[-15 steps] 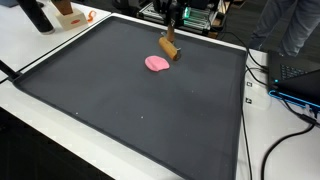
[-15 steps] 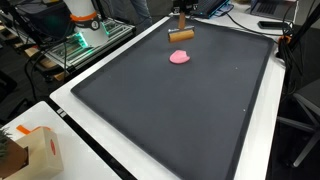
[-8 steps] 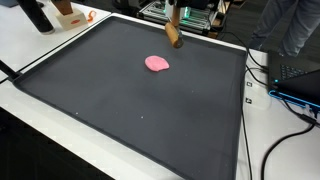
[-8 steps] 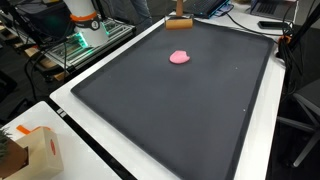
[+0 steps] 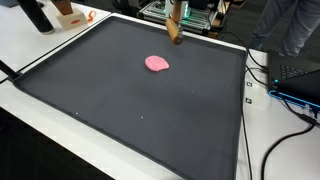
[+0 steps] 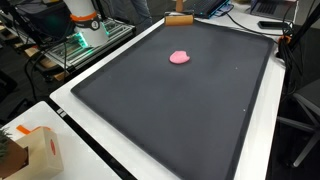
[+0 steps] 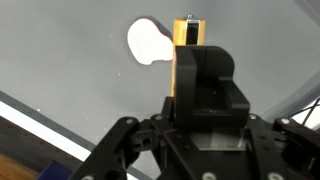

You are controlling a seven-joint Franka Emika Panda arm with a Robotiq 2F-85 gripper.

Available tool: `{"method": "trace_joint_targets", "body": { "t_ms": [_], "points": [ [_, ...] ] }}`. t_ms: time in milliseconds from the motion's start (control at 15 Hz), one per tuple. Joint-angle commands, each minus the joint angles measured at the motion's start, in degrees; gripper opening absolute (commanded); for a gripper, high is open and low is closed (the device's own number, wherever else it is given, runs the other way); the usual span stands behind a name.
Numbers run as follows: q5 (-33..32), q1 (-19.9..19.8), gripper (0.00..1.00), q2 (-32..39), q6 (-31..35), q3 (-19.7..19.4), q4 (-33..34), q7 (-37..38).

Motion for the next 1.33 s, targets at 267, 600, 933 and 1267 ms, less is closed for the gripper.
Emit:
{"method": "trace_joint_targets", "body": {
  "t_ms": [267,600,933,1267],
  "points": [
    [0.4,0.0,0.24,-0.1,0.4,-1.7,2.3,1.3],
    [4.6,-1.4,0.24,0.5,-0.5,-5.7,7.3,0.7],
    [8.6,-3.7,0.24,2.3,-1.6,-9.7,9.9,0.9],
    [11.6,-6.4,0.24,4.8,-1.1,-13.0,9.1,-0.8]
  ]
}}
